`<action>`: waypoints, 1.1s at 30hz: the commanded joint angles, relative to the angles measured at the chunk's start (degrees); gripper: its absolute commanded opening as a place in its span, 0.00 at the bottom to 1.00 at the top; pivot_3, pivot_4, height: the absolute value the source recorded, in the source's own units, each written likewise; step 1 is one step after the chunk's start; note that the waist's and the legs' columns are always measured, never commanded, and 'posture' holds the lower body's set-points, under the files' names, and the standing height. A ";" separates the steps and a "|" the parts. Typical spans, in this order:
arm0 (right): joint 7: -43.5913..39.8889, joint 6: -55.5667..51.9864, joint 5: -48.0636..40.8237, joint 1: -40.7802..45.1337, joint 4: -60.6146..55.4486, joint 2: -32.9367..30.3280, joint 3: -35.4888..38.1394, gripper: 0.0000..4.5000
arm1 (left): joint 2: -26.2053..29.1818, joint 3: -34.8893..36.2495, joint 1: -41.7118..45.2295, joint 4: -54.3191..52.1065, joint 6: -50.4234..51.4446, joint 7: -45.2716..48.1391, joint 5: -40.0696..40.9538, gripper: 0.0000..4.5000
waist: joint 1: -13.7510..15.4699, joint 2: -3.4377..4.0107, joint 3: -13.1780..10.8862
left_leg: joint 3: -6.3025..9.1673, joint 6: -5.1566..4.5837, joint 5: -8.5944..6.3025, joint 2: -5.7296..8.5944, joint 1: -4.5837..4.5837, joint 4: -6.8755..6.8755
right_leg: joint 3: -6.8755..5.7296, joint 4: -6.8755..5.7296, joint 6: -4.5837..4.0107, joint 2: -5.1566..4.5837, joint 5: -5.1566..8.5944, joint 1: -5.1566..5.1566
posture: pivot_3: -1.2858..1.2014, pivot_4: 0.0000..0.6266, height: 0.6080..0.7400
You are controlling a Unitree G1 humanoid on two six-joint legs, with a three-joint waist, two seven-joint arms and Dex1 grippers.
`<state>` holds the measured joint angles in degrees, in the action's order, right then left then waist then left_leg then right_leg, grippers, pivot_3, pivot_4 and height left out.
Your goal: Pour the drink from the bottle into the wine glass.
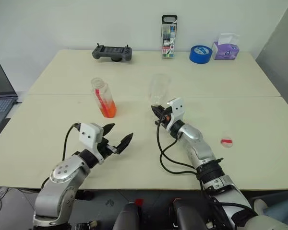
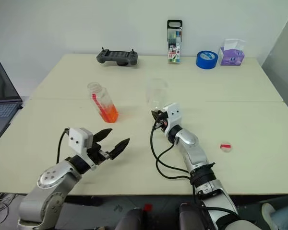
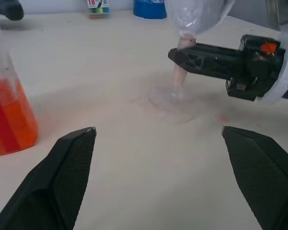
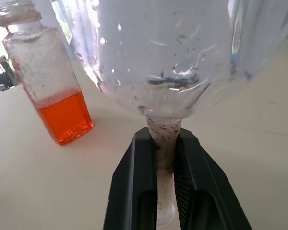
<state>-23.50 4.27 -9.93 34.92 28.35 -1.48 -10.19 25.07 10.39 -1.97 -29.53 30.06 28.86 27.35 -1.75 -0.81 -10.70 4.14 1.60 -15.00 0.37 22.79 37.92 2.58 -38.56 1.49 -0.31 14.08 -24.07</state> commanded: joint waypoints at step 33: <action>-7.36 -3.41 4.24 -4.25 -3.34 -3.16 1.34 0.56 | -1.16 -1.77 3.84 -0.13 5.43 -2.45 4.34 1.00 | -0.06 -0.06 0.04 | 0.05 0.01 0.01 -0.04 -0.07 -0.03 | -0.02 -0.06 -0.01 0.04 0.00 0.02 | 0.52 0.24 1.00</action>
<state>-30.46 0.39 -5.70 29.87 26.58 -4.64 -9.29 24.18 8.91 0.93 -28.82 35.91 26.66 31.30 -1.82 -0.87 -10.66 4.19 1.61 -15.00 0.33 22.73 37.89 2.57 -38.63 1.48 -0.27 14.08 -24.05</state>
